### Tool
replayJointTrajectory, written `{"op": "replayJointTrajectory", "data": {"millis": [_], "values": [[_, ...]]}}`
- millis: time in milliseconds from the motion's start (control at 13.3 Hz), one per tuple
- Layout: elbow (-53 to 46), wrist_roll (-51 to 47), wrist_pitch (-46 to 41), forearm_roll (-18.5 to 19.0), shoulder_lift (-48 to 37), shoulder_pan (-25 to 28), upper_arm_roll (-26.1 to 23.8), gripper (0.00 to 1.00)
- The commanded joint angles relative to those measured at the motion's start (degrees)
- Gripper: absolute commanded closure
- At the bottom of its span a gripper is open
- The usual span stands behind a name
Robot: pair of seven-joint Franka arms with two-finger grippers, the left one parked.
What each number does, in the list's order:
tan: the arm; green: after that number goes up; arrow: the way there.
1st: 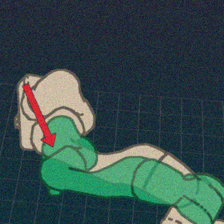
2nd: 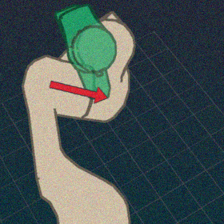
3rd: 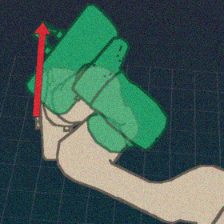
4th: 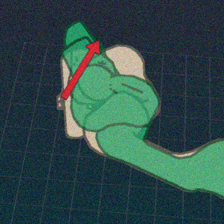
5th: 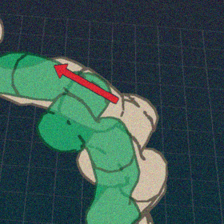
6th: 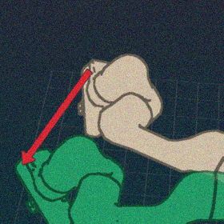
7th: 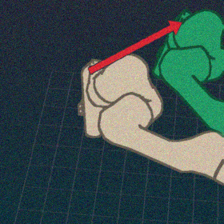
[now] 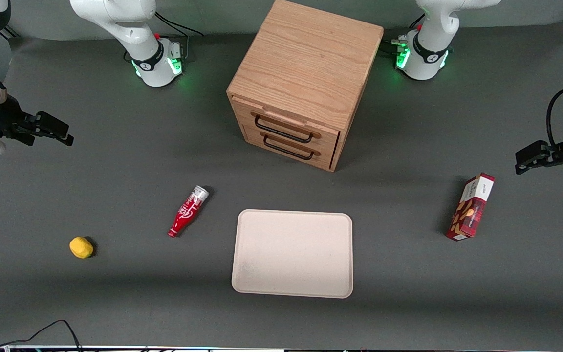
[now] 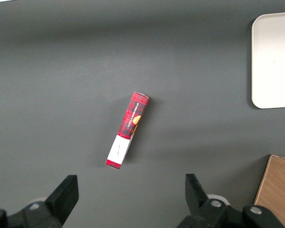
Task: Open upper drawer
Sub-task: 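Move the right gripper toward the upper drawer's black handle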
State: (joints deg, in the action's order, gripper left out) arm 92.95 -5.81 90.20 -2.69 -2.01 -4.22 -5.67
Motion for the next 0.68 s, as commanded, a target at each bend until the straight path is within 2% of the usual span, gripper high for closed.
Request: {"op": "replayJointTrajectory", "data": {"millis": [0,301,527,602], "values": [[-0.58,0.27,-0.46,0.76,0.43,0.70,0.57,0.00],[-1.54,0.97,-0.55,0.06,2.09,0.96,-0.13,0.00],[-4.62,1.76,-0.82,-0.21,3.85,1.84,-5.39,0.00],[-5.75,4.64,-0.82,-0.29,4.73,2.80,-7.76,0.00]]}}
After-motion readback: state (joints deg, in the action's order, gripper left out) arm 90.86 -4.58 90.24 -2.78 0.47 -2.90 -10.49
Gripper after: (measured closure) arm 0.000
